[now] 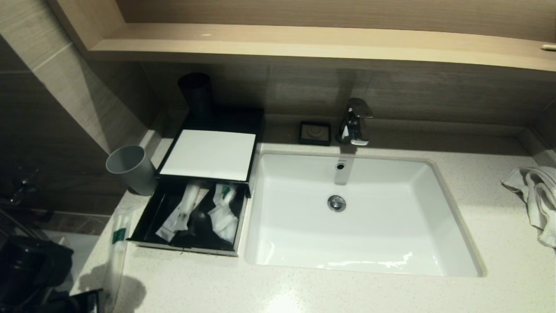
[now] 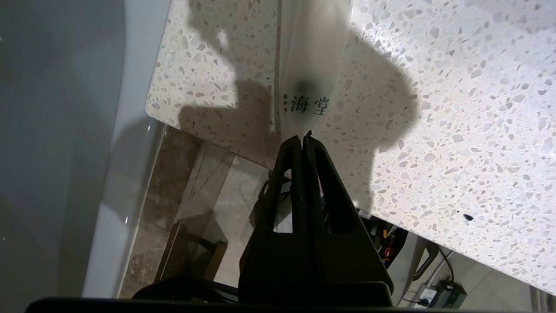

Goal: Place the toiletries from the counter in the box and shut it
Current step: Pick up the bathroom toiletry

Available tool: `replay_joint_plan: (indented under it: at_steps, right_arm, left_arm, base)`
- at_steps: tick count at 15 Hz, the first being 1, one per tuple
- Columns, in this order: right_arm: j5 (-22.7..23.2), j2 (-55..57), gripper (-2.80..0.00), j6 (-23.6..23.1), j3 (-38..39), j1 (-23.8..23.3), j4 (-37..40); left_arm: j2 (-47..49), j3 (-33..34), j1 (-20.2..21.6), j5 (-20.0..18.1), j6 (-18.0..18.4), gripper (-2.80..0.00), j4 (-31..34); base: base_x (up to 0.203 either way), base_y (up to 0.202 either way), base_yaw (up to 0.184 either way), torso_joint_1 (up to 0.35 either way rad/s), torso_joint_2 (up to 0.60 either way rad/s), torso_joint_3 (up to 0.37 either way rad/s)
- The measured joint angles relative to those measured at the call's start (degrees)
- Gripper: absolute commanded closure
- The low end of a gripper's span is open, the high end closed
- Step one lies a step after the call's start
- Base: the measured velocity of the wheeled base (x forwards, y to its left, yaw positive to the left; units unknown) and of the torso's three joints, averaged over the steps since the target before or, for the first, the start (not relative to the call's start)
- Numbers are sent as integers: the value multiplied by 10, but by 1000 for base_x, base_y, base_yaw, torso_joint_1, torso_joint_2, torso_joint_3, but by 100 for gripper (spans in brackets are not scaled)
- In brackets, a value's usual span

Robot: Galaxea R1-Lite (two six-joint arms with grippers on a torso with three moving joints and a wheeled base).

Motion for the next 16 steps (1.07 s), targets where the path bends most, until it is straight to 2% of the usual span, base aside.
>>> replay_joint_plan:
  at_steps: [6, 7, 16]
  right_arm:
    - [0, 0, 0, 0, 0, 0, 0]
    - [0, 0, 0, 0, 0, 0, 0]
    - [0, 0, 0, 0, 0, 0, 0]
  left_arm:
    - [18, 8, 0, -1, -12, 0, -5]
    - [18, 8, 0, 0, -12, -280, -4]
    - [20, 7, 0, -6, -24, -280, -14]
  base:
    - [0, 0, 0, 0, 0, 0]
    - [0, 0, 0, 0, 0, 0]
    - [0, 0, 0, 0, 0, 0]
